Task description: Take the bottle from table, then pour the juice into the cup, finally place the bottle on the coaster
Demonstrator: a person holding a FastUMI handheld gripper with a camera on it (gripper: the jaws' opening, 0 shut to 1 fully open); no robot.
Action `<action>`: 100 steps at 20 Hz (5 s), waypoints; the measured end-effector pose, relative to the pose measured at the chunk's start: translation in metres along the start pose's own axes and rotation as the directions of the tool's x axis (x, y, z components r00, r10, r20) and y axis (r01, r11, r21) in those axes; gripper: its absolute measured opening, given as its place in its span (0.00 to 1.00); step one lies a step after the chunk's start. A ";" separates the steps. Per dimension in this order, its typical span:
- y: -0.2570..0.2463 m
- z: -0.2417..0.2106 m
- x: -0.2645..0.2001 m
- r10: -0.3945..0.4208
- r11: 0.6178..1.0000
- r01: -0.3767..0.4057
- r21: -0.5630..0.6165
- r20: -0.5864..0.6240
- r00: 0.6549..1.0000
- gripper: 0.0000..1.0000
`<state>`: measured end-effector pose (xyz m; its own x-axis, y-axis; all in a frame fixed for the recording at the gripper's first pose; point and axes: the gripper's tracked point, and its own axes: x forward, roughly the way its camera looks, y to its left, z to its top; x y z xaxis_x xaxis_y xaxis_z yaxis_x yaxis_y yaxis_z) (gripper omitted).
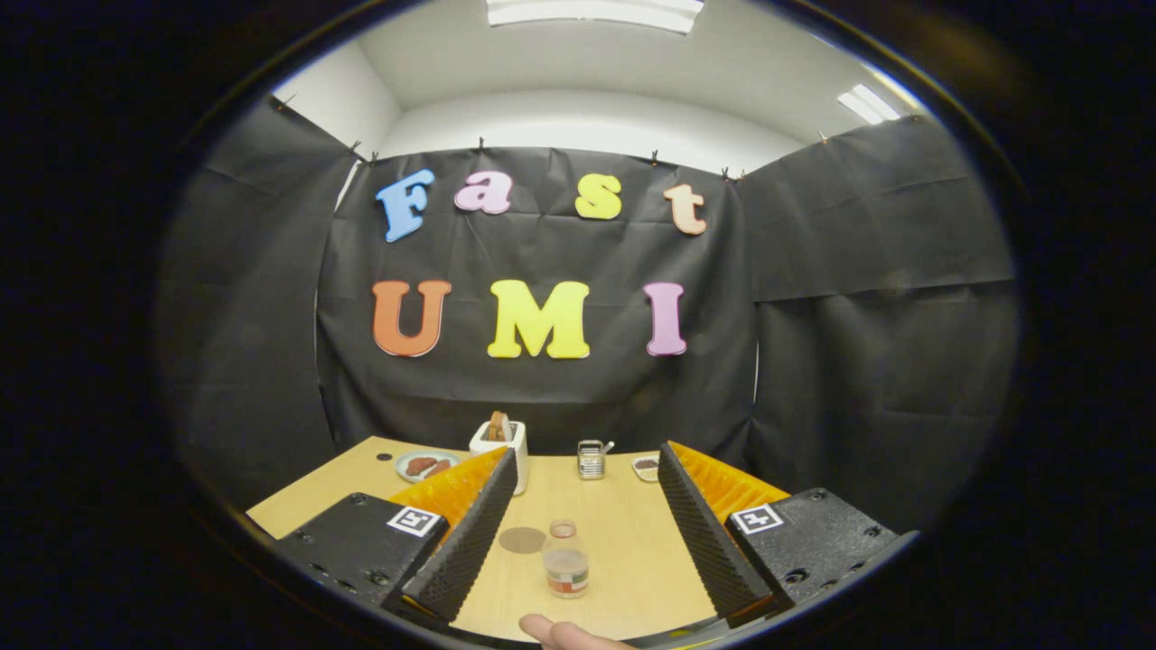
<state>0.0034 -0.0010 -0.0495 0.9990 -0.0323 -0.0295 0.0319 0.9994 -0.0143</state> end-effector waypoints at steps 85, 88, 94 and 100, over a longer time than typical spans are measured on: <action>0.085 -0.192 0.132 0.047 0.647 -0.105 -0.755 -0.098 0.994 0.79; 0.089 -0.193 0.133 0.036 0.522 -0.085 -0.849 -0.078 0.996 0.80; 0.101 -0.187 0.135 0.042 0.340 -0.017 -0.940 -0.003 0.999 0.79; 0.101 -0.177 0.138 0.015 0.237 0.027 -0.971 0.031 0.999 0.80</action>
<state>0.1395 0.0931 -0.2317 0.9999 -0.0167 0.0017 0.0053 0.2233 -0.9747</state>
